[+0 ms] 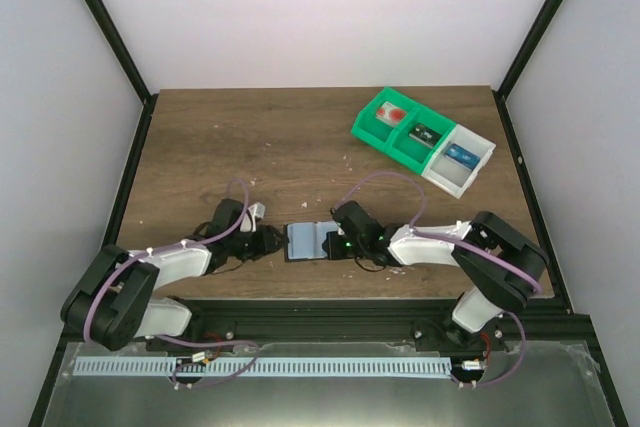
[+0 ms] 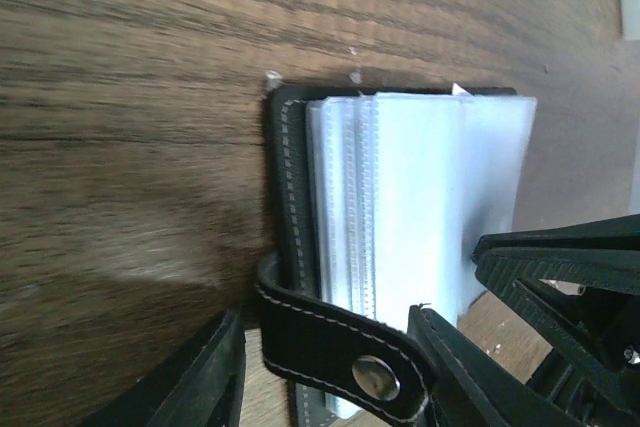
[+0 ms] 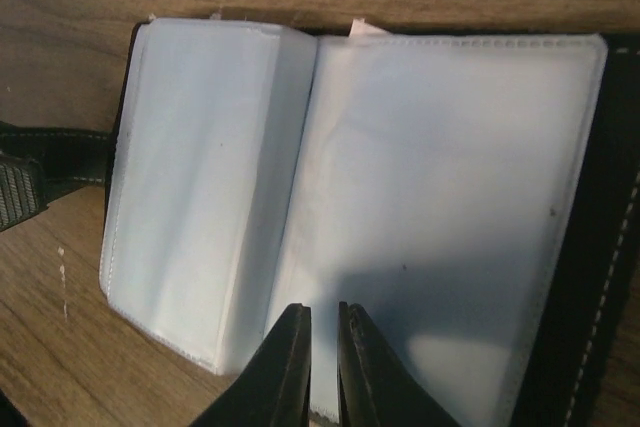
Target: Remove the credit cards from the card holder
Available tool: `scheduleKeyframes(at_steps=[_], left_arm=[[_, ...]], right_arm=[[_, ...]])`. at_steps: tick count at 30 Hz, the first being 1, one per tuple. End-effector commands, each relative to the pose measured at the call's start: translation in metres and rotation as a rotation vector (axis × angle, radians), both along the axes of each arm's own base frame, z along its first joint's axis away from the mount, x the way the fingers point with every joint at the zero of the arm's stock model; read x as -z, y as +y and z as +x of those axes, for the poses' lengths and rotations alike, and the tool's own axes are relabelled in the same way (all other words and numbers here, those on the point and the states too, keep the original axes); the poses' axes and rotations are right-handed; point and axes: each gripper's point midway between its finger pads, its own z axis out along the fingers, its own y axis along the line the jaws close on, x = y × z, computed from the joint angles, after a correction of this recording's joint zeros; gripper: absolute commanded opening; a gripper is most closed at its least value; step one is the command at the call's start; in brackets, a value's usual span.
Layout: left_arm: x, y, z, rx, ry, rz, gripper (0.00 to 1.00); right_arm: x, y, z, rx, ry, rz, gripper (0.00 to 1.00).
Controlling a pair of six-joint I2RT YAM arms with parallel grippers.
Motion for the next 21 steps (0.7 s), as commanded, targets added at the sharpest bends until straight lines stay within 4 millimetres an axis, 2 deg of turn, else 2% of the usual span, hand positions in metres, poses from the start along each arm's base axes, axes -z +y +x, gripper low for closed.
scheduleKeyframes(at_steps=[1,3,5,7,11,13,15,17,21], left_arm=[[-0.007,-0.013,0.004,0.021,-0.031,-0.043,0.47],[-0.003,-0.014,0.004,0.018,-0.014,-0.044,0.46],[-0.002,-0.017,0.005,0.022,-0.004,-0.053,0.39],[-0.005,-0.021,0.004,0.035,0.005,-0.070,0.26],[-0.027,-0.026,0.003,0.048,-0.034,-0.107,0.00],[-0.038,-0.027,0.003,0.045,-0.062,-0.128,0.00],[-0.047,-0.028,0.003,0.047,-0.087,-0.149,0.00],[-0.051,-0.029,0.002,0.052,-0.093,-0.160,0.00],[-0.052,-0.030,-0.001,0.070,-0.089,-0.166,0.00]], right_arm=[[-0.014,0.008,-0.004,-0.036,0.004,0.022,0.10],[-0.012,0.008,-0.005,-0.035,0.006,0.024,0.10],[-0.006,0.007,-0.006,-0.032,0.012,0.019,0.10],[-0.001,0.006,-0.009,-0.033,0.025,0.017,0.10],[-0.002,0.000,-0.015,-0.029,0.025,0.029,0.10],[-0.010,0.000,-0.016,-0.038,0.008,0.041,0.12],[-0.021,0.001,-0.014,-0.044,-0.016,0.054,0.19],[-0.036,0.003,-0.012,-0.052,-0.047,0.074,0.26],[-0.053,0.010,-0.011,-0.070,-0.060,0.103,0.42]])
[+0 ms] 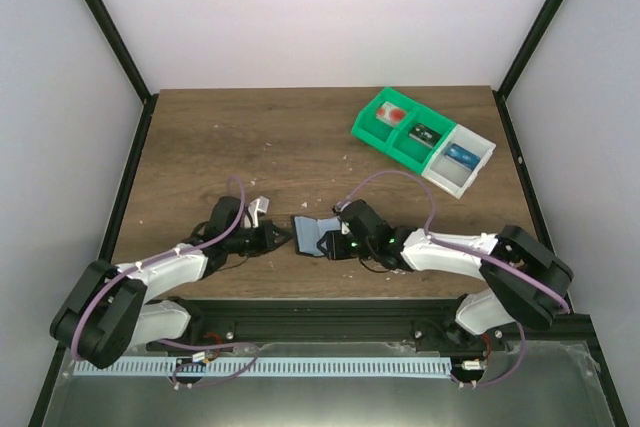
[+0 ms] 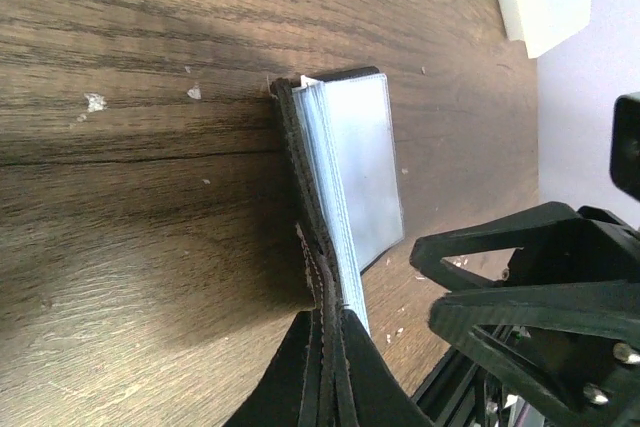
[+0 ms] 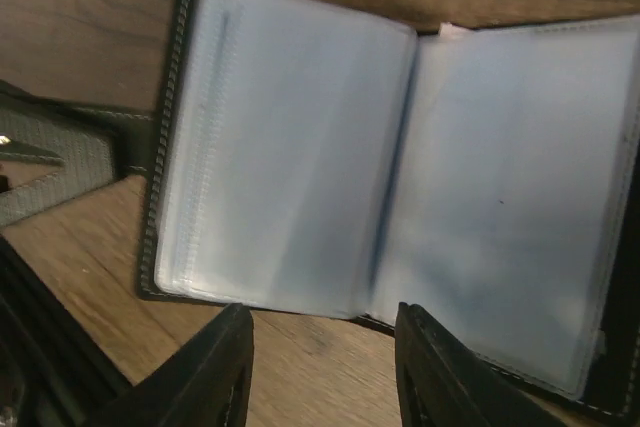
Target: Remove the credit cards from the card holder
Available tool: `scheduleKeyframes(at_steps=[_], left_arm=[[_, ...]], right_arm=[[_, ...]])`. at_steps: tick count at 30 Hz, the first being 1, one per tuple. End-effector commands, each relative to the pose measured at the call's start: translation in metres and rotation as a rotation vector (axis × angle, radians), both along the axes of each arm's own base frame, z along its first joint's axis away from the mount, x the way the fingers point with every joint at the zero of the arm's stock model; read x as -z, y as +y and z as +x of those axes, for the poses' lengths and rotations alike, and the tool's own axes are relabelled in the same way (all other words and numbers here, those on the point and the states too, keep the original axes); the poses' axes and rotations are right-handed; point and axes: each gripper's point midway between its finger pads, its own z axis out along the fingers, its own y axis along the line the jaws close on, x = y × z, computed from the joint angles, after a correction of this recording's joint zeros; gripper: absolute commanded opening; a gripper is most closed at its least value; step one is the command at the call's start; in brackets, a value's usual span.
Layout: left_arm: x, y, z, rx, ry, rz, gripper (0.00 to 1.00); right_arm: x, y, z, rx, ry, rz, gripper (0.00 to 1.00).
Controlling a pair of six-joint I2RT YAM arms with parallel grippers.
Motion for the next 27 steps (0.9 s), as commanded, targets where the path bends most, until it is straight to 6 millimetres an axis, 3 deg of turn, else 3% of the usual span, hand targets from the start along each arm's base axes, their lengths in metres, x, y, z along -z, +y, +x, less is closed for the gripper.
scheduleKeyframes(at_steps=[1,5,13,19,27], left_arm=[[-0.011,-0.007,-0.001,0.028,-0.016,-0.031,0.00],[-0.005,-0.005,-0.005,0.036,-0.005,-0.021,0.00],[0.001,-0.002,-0.013,0.053,0.009,0.000,0.00],[0.003,0.001,-0.016,0.049,0.005,0.010,0.00],[0.008,0.002,-0.018,0.053,0.016,0.015,0.00]], right_arm=[[-0.026,0.014,0.002,-0.038,-0.032,0.043,0.46],[-0.026,0.023,0.005,-0.065,-0.029,0.037,0.58],[-0.024,0.041,0.016,-0.100,-0.031,0.018,0.68],[-0.005,0.042,0.017,-0.106,-0.004,-0.028,0.67],[0.001,0.038,0.020,-0.090,-0.008,-0.051,0.52]])
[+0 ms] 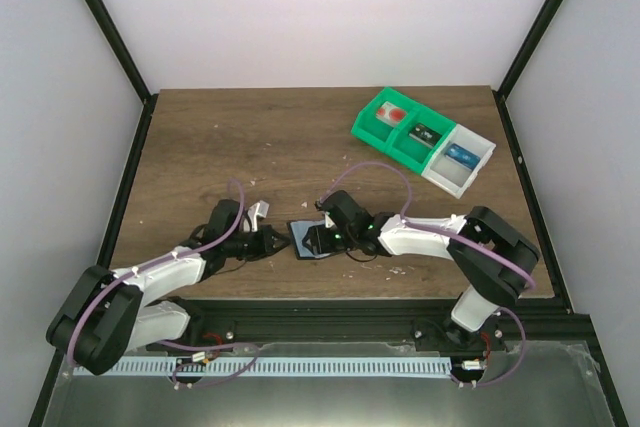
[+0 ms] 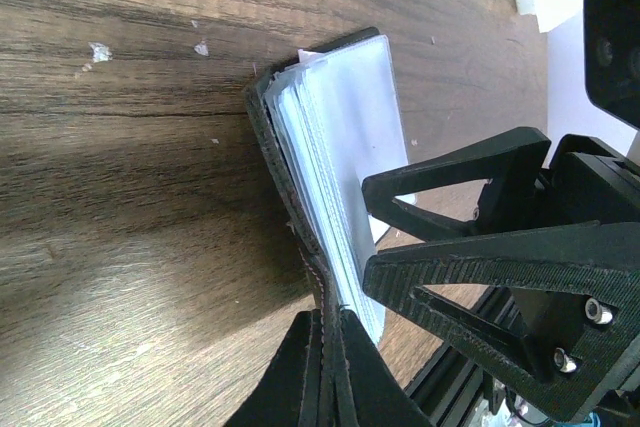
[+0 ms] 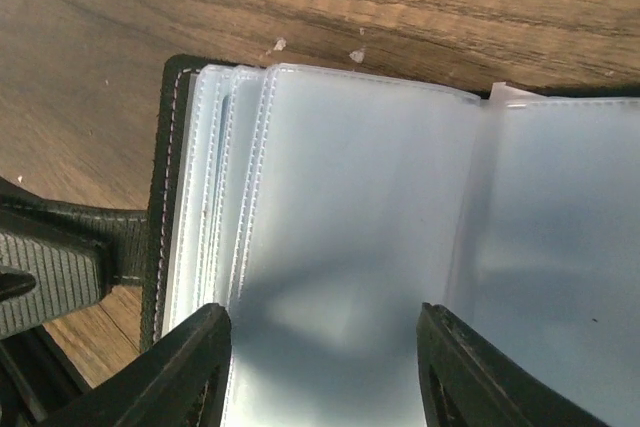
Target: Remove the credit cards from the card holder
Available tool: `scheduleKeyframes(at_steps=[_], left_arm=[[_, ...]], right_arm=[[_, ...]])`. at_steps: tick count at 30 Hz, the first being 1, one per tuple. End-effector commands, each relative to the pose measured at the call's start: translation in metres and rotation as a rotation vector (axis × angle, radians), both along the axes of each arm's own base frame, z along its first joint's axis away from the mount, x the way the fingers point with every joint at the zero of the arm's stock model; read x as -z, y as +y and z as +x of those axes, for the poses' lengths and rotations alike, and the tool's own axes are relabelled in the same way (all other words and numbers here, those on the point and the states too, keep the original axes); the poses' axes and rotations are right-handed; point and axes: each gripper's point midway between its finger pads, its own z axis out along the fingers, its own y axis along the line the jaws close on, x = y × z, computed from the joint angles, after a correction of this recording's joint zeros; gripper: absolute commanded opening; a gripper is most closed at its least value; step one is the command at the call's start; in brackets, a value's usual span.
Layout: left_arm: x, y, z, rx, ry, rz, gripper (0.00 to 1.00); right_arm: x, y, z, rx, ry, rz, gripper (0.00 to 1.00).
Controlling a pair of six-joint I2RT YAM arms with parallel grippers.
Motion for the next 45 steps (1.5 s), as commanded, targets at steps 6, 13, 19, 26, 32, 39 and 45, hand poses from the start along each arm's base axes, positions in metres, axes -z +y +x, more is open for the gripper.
scheduleKeyframes(at_steps=[6,13,19,26,32,39,45], left_arm=[[0.005,0.001,-0.007,0.023,0.002,0.001,0.00],[0.008,0.002,-0.011,0.032,0.010,0.008,0.00],[0.009,0.000,-0.013,0.053,0.010,0.005,0.00],[0.009,-0.004,-0.020,0.104,0.014,-0.018,0.00],[0.010,-0.006,-0.025,0.128,0.018,-0.029,0.00],[0.011,-0.006,-0.026,0.134,0.021,-0.030,0.00],[0.012,-0.006,-0.026,0.132,0.021,-0.030,0.00]], right_arm=[[0.002,-0.001,0.009,0.019,-0.041,-0.048,0.50],[-0.001,-0.023,0.019,0.092,-0.077,-0.163,0.50],[-0.037,-0.023,0.015,0.104,-0.104,-0.112,0.49],[-0.075,-0.001,0.007,0.034,-0.149,0.034,0.48],[-0.056,0.008,0.002,-0.002,-0.099,0.029,0.53],[-0.025,0.010,-0.006,-0.009,-0.048,-0.050,0.62],[-0.004,0.006,-0.011,-0.011,-0.023,-0.107,0.65]])
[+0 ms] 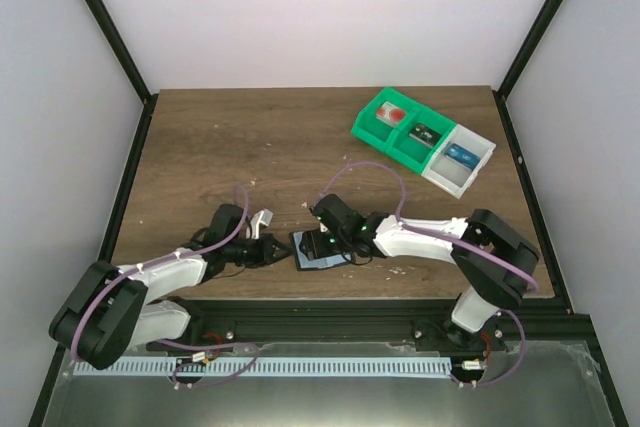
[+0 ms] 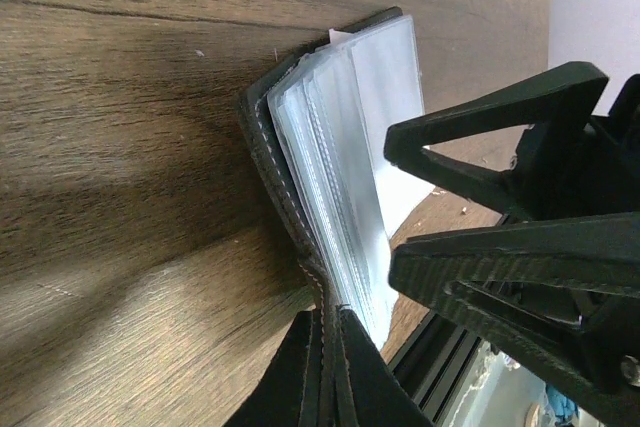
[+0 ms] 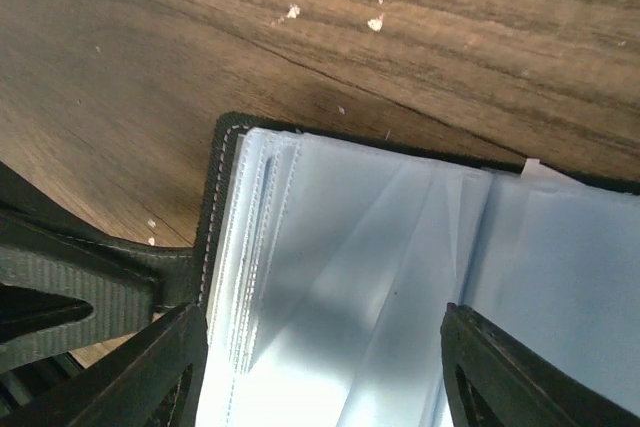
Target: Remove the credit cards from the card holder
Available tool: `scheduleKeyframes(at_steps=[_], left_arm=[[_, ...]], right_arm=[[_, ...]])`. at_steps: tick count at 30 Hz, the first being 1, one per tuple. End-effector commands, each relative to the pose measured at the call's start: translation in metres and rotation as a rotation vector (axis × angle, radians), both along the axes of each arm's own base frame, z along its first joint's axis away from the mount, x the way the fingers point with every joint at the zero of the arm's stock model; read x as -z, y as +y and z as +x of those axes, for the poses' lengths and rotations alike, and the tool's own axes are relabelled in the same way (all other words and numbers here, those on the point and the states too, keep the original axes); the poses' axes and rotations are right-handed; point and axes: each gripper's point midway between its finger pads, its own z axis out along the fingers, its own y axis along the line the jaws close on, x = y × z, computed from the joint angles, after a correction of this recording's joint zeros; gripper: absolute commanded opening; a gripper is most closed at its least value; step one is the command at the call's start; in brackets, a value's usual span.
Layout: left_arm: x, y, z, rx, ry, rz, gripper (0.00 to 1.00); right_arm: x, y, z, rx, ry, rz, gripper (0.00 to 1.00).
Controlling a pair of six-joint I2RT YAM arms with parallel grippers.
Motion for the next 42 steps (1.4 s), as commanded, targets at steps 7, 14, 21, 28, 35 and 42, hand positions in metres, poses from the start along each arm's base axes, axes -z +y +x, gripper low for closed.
scheduleKeyframes(at_steps=[7,14,21,28,35,42], left_arm=[[-0.001,-0.002,-0.005,0.025,-0.016,-0.013,0.00],[-0.002,-0.001,-0.005,0.023,-0.019,-0.012,0.00],[0.000,0.000,-0.006,0.026,-0.018,-0.006,0.00],[0.000,0.000,-0.006,0.024,-0.017,-0.006,0.00],[-0.001,-0.001,-0.006,0.028,-0.016,-0.010,0.00],[0.001,0.000,-0.008,0.032,-0.010,-0.009,0.00]], right_arm=[[0.018,-0.002,0.002,0.019,-0.008,-0.065,0.60],[0.024,-0.006,0.002,0.027,-0.010,-0.086,0.56],[0.024,-0.036,0.014,0.117,-0.073,-0.211,0.48],[-0.007,-0.058,0.019,0.191,-0.132,-0.244,0.45],[-0.035,-0.016,0.005,0.067,-0.107,0.017,0.46],[-0.024,0.005,-0.004,0.004,-0.053,0.058,0.47]])
